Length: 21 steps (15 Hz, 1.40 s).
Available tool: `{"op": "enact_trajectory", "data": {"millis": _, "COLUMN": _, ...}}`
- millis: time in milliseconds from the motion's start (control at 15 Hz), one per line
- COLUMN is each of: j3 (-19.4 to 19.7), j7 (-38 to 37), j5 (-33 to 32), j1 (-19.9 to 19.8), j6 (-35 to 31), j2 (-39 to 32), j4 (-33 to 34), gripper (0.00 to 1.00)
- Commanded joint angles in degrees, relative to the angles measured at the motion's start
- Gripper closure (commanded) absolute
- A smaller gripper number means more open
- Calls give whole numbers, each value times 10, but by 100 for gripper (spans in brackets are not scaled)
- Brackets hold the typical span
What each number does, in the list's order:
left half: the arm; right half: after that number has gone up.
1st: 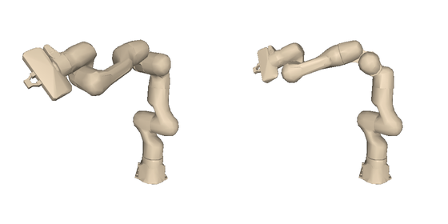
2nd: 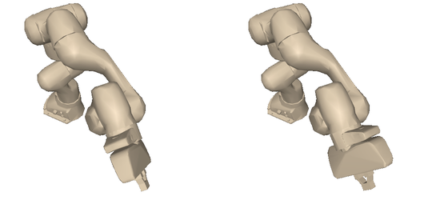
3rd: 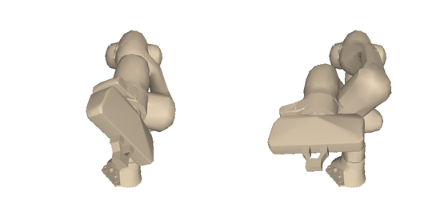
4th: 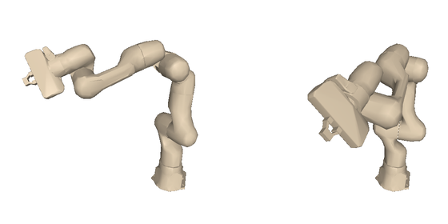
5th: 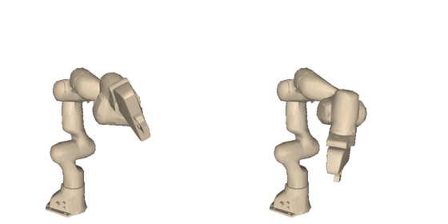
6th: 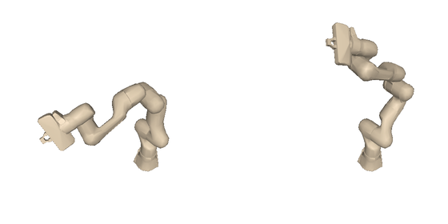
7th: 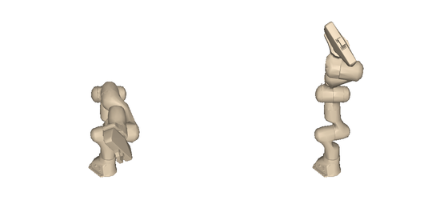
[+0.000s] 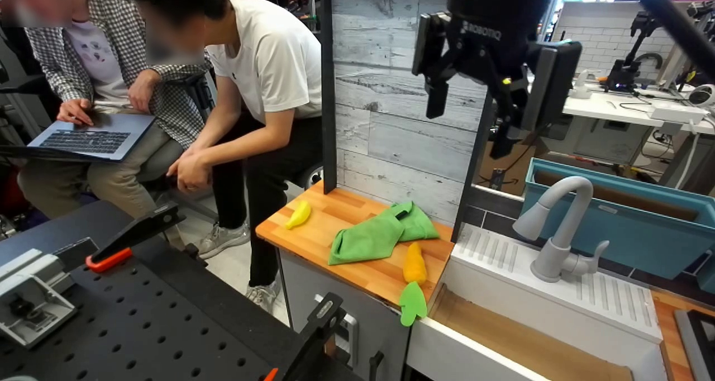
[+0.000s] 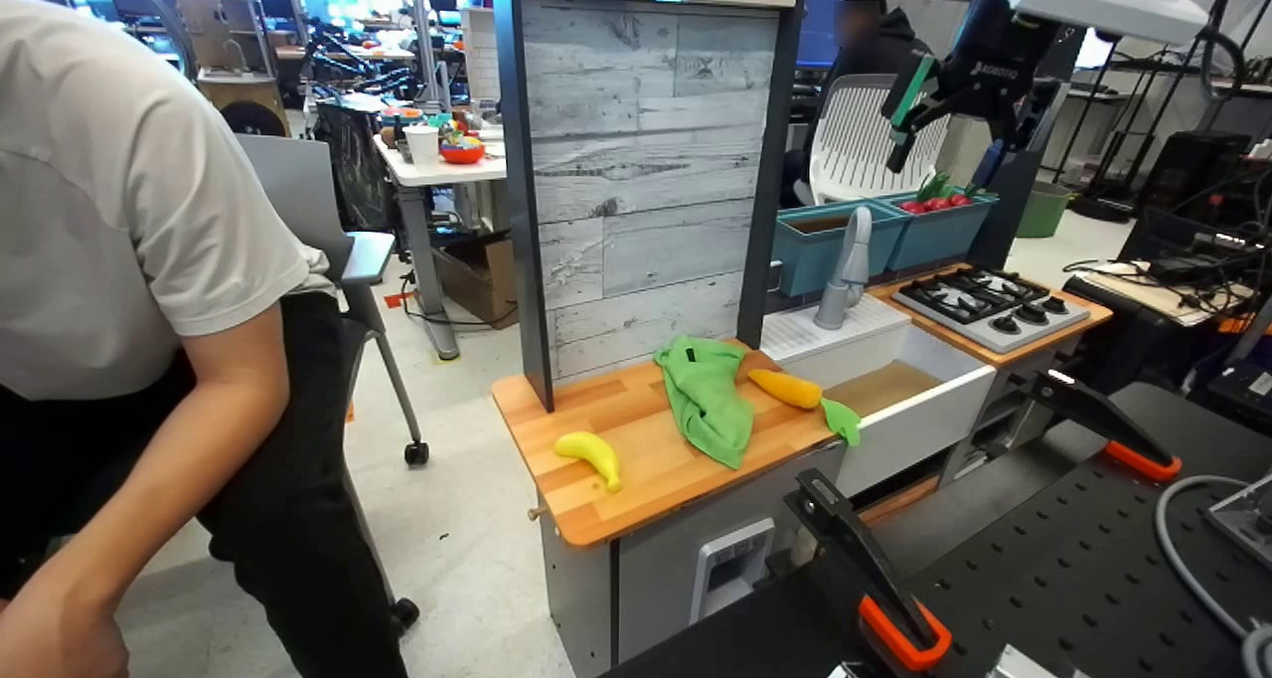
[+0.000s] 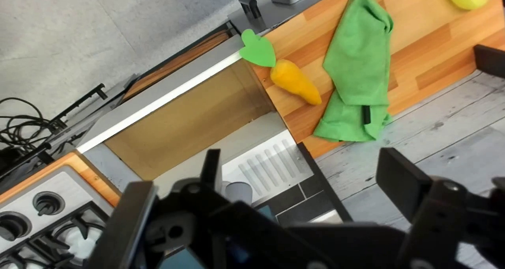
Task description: Turn the tap nozzle to the left
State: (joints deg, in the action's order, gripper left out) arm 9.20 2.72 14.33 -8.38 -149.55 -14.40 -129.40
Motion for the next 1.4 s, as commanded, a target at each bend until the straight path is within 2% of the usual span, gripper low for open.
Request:
{"op": "enact_trajectory", "data": {"millis": 0, "j3": -17, "j7": 0, "j5": 36, "j1": -41, "j6": 46, "j2": -92, "j4": 116, "gripper": 0}}
{"op": "enact_trajectory", "data": {"millis": 200, "j3": -25, "j7": 2, "j5": 45, "j1": -71, "j6": 91, "j2": -159, "j4": 200, "gripper": 0}}
{"op": "enact_trajectory", "data": {"millis": 600, "j3": -34, "j7": -53, "j5": 65, "j1": -111, "j6": 151, "j2": -291, "j4": 370, "gripper": 0}}
{"op": "enact_trajectory", "data": {"millis": 1267, "j3": -32, "j7": -182, "j5": 67, "j1": -109, "j6": 138, "j2": -426, "j4": 538, "gripper": 0}}
{"op": "enact_trajectory", "data": {"millis": 1333, "j3": -33, "j7": -186, "j5": 65, "j1": -109, "j6": 141, "j2": -435, "j4": 551, "gripper": 25}}
